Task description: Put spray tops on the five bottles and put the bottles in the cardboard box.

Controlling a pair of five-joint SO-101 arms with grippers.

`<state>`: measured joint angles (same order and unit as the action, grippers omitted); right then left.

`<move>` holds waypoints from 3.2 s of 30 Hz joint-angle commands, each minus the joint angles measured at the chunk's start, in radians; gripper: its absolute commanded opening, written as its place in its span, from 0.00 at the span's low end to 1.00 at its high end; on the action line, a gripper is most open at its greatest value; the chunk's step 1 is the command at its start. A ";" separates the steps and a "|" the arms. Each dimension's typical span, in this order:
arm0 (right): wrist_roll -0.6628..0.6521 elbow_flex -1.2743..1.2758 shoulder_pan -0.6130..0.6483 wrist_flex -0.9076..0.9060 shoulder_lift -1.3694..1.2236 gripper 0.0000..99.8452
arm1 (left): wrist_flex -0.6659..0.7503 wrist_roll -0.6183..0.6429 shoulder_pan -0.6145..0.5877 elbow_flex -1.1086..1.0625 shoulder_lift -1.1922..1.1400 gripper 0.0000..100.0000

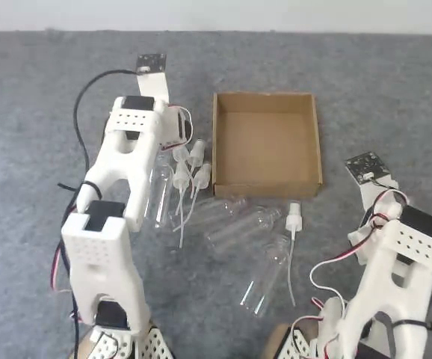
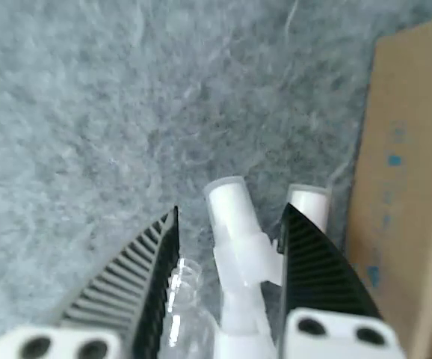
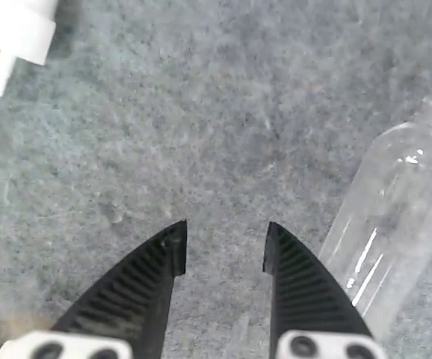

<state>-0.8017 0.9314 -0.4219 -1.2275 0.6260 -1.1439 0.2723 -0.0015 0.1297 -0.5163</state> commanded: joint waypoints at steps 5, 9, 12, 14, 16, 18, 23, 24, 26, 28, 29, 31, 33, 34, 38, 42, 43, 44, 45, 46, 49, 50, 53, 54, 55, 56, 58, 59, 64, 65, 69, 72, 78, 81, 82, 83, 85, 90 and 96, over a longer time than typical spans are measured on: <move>-0.006 -0.009 0.008 0.013 0.038 0.13 | -0.006 -0.035 0.011 0.050 -0.012 0.17; -0.006 -0.009 0.008 0.013 0.038 0.13 | -0.008 -0.063 0.012 0.047 -0.014 0.13; -0.006 -0.009 0.008 0.013 0.038 0.13 | -0.021 -0.104 0.008 0.047 -0.015 0.13; -0.006 -0.009 0.008 0.013 0.038 0.13 | -0.040 -0.117 0.005 0.051 -0.015 0.13; -0.006 -0.009 0.008 0.013 0.038 0.13 | -0.061 -0.187 0.005 0.054 -0.015 0.13; -0.006 -0.009 0.008 0.013 0.038 0.13 | -0.080 -0.253 0.012 0.054 -0.015 0.13; -0.006 -0.009 0.008 0.013 0.038 0.13 | -0.091 -0.279 0.046 0.048 -0.017 0.13; -0.006 -0.009 0.008 0.013 0.038 0.13 | -0.091 -0.279 0.051 0.047 -0.025 0.13; -0.008 -0.008 0.008 0.013 0.038 0.13 | -0.083 -0.276 0.057 0.054 -0.061 0.13; -0.008 -0.008 0.008 0.013 0.038 0.13 | -0.078 -0.275 0.068 0.079 -0.104 0.13; -0.008 -0.008 0.008 0.013 0.038 0.13 | -0.092 -0.273 0.068 0.099 -0.121 0.13; -0.008 -0.008 0.008 0.013 0.038 0.13 | -0.135 -0.273 0.063 0.147 -0.132 0.13; -0.009 -0.008 0.008 0.013 0.038 0.13 | -0.169 -0.264 0.058 0.176 -0.124 0.09; -0.009 -0.008 0.008 0.013 0.038 0.13 | -0.178 -0.261 0.052 0.183 -0.115 0.07; -0.011 -0.008 0.008 0.013 0.038 0.13 | -0.189 -0.262 0.044 0.185 -0.064 0.01; -0.008 -0.008 0.008 0.013 0.038 0.13 | -0.190 -0.258 0.021 0.183 0.025 0.02; -0.009 -0.008 0.008 0.013 0.038 0.13 | -0.192 -0.253 0.015 0.182 0.051 0.01; -0.012 -0.008 0.008 0.013 0.038 0.13 | -0.199 -0.242 0.005 0.177 0.080 0.01; -0.014 -0.008 0.008 0.013 0.038 0.13 | -0.209 -0.235 -0.003 0.173 0.115 0.01; -0.014 -0.008 0.008 0.013 0.038 0.13 | -0.219 -0.232 -0.011 0.168 0.152 0.01; -0.014 -0.011 0.008 0.013 0.038 0.13 | -0.233 -0.229 -0.029 0.119 0.279 0.01; -0.014 -0.011 0.010 0.013 0.038 0.13 | -0.233 -0.227 -0.031 0.094 0.328 0.01; -0.014 -0.009 0.010 0.013 0.038 0.13 | -0.233 -0.227 -0.028 0.005 0.486 0.01; -0.011 -0.006 0.010 0.013 0.038 0.13 | -0.233 -0.227 -0.026 -0.031 0.545 0.01; -0.008 -0.006 0.012 0.013 0.038 0.13 | -0.233 -0.227 -0.025 -0.071 0.601 0.01; -0.012 -0.006 0.012 0.013 0.038 0.13 | -0.233 -0.227 -0.025 -0.110 0.660 0.01; -0.014 -0.006 0.008 0.012 0.038 0.12 | -0.233 -0.232 -0.029 -0.191 0.775 0.01; -0.014 -0.006 0.008 0.007 0.038 0.12 | -0.233 -0.233 -0.032 -0.232 0.835 0.01; -0.014 -0.006 0.008 0.004 0.038 0.13 | -0.232 -0.275 -0.048 -0.433 1.106 0.02; -0.014 -0.006 0.007 0.004 0.038 0.13 | -0.232 -0.279 -0.052 -0.472 1.152 0.02; -0.015 -0.009 0.010 0.008 0.038 0.13 | -0.176 -0.336 -0.081 -0.648 1.304 0.02; -0.044 -0.006 0.004 0.010 0.038 0.13 | -0.086 -0.344 -0.133 -0.812 1.392 0.02; -0.098 -0.006 0.005 0.002 0.038 0.13 | 0.092 -0.344 -0.167 -1.152 1.560 0.02; -0.103 -0.005 0.002 -0.007 0.038 0.13 | 0.152 -0.344 -0.167 -1.268 1.633 0.02; -0.106 -0.005 0.004 -0.027 0.036 0.13 | 0.163 -0.344 -0.164 -1.296 1.653 0.02; -0.106 -0.005 0.010 -0.047 0.038 0.13 | 0.172 -0.344 -0.157 -1.319 1.672 0.02; -0.104 -0.009 0.015 -0.061 0.038 0.13 | 0.180 -0.344 -0.150 -1.346 1.700 0.02; -0.100 -0.061 0.015 -0.110 0.038 0.16 | 0.178 -0.345 -0.157 -1.351 1.726 0.02; -0.100 -0.307 -0.036 -0.254 0.025 0.24 | 0.178 -0.345 -0.155 -1.353 1.726 0.02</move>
<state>-0.8922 0.8316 -0.4158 -1.4039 0.6276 -0.9889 -0.0683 -0.1596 -1.2252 1.1838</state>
